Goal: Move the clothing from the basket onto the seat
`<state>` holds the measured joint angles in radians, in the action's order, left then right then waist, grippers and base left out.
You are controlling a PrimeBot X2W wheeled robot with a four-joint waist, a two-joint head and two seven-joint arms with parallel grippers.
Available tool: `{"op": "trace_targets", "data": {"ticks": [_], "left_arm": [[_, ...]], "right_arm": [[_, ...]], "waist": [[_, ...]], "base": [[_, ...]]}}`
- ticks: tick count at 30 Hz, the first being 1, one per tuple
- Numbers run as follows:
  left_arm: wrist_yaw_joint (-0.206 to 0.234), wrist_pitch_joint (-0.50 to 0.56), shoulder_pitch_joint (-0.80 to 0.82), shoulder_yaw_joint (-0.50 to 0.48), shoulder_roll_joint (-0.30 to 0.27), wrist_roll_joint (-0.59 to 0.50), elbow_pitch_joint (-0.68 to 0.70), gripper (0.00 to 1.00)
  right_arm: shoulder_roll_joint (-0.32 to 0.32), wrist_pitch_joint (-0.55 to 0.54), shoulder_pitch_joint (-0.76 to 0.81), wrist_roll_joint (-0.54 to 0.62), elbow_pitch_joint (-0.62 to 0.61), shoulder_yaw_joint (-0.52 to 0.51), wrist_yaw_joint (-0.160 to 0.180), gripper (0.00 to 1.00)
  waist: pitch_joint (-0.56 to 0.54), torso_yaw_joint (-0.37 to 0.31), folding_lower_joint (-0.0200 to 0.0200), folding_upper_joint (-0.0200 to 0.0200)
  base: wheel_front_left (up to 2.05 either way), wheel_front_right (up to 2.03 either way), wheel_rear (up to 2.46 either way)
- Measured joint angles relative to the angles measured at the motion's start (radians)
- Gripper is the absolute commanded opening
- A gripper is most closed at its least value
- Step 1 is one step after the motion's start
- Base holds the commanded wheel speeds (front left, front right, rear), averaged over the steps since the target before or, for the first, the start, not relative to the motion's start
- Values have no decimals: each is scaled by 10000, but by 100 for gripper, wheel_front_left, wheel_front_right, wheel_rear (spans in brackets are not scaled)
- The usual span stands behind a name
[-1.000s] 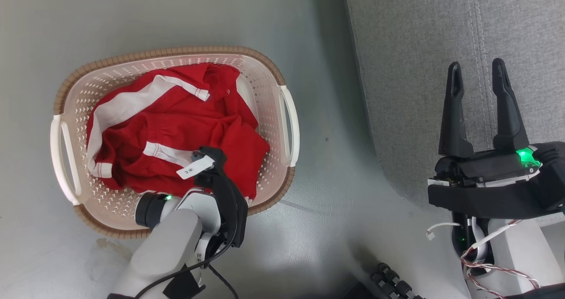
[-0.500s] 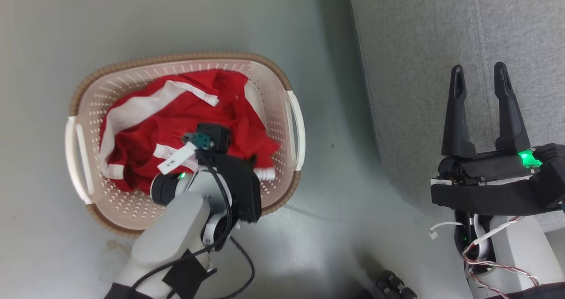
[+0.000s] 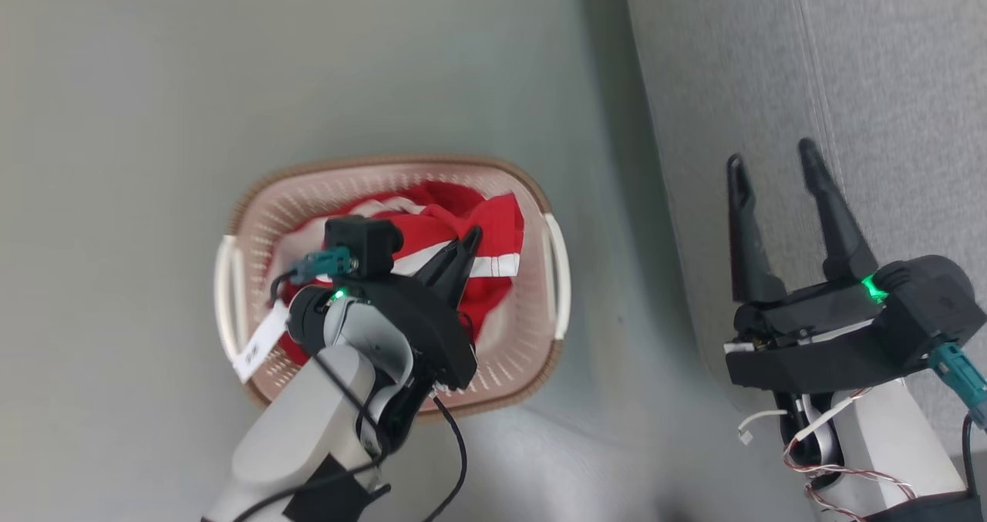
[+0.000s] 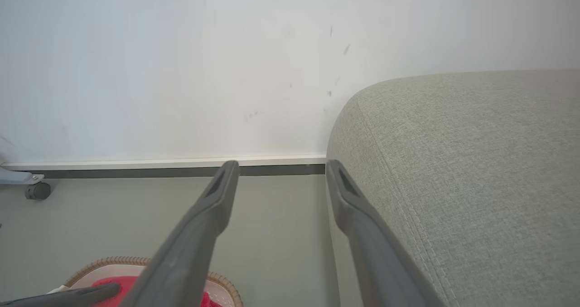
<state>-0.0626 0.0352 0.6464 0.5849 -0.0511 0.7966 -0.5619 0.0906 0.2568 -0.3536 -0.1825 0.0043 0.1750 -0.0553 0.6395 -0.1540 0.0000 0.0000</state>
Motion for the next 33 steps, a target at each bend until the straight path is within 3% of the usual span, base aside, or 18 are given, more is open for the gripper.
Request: {"op": "trace_targets", "data": {"ticks": [18, 33], "left_arm": [[42, -1835, -1816, -286, -1172, -667, 2525, 0], [556, -1802, -2630, 121, -1379, -1141, 5202, 0]], "right_arm": [[146, 0, 236, 165, 1106, 951, -510, 100], [280, -2, 600, 59, 2100, 3739, -681, 100]], "waist": [[-2635, 1152, -2, -1], [-4918, 1759, -2, 0]], "base": [[0, 0, 0], [0, 0, 0]]}}
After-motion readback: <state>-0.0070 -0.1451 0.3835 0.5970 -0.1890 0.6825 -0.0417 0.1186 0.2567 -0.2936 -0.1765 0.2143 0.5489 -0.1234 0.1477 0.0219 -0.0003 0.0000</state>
